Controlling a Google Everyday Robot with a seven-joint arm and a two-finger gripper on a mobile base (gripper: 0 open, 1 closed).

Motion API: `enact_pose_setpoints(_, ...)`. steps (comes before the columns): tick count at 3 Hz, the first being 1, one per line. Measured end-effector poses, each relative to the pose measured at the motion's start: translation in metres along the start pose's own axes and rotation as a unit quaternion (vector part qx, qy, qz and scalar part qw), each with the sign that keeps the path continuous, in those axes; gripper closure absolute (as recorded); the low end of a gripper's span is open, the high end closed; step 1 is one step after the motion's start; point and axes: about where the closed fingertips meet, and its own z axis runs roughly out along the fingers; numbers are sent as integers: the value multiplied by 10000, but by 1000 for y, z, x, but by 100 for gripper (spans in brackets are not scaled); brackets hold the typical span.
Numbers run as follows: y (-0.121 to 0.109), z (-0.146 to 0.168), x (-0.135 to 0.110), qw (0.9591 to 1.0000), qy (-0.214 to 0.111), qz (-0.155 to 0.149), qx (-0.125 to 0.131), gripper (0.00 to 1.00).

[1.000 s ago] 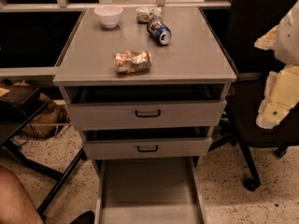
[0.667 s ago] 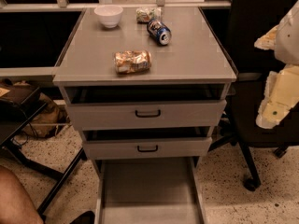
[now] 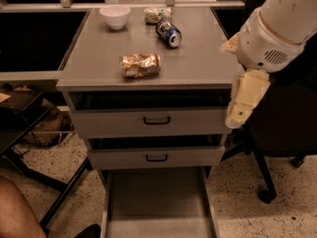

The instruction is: Place orange can into bottom drawer

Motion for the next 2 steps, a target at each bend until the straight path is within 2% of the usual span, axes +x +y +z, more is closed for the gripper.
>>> enact_pose_setpoints(1, -10, 39, -47, 9977, -410, -461, -287, 0)
enact_pose_setpoints(2, -10, 39, -47, 9977, -410, -462, -287, 0)
